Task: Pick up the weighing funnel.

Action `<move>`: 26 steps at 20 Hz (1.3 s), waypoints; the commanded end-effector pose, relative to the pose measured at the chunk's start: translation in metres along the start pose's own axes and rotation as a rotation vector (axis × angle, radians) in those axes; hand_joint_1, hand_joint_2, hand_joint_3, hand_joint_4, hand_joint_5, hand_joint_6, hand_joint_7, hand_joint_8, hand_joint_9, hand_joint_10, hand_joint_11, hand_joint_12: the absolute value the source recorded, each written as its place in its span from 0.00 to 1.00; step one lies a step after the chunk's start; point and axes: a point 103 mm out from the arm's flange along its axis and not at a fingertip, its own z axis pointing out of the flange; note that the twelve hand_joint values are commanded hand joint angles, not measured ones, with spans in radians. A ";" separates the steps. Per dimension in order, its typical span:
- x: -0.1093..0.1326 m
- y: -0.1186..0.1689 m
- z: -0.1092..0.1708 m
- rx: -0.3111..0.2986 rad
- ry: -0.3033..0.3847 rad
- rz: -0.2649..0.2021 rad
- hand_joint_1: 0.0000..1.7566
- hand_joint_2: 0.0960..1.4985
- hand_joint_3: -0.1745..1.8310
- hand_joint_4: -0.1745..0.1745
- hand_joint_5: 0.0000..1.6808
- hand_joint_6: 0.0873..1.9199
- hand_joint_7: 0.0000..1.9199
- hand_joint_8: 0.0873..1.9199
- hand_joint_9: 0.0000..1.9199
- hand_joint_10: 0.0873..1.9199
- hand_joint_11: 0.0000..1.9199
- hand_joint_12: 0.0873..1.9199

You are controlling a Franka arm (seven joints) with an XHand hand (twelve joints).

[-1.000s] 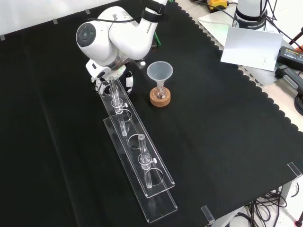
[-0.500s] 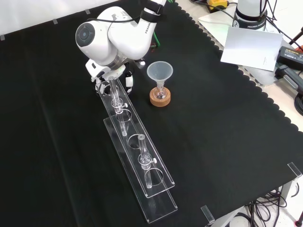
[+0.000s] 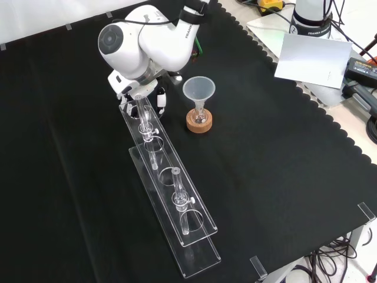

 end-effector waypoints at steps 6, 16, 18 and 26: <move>-0.023 -0.022 -0.030 -0.005 -0.016 0.031 0.63 0.45 0.36 1.00 0.74 0.33 0.37 0.29 0.55 0.13 0.45 0.52; -0.052 -0.066 -0.062 0.010 -0.088 0.098 0.63 0.46 0.35 1.00 0.73 0.33 0.36 0.29 0.55 0.12 0.45 0.51; -0.056 -0.077 -0.070 0.007 -0.099 0.111 0.63 0.46 0.35 1.00 0.73 0.33 0.36 0.29 0.54 0.12 0.45 0.51; -0.065 -0.116 -0.105 -0.031 -0.099 0.155 0.63 0.46 0.35 1.00 0.73 0.34 0.35 0.29 0.54 0.12 0.45 0.51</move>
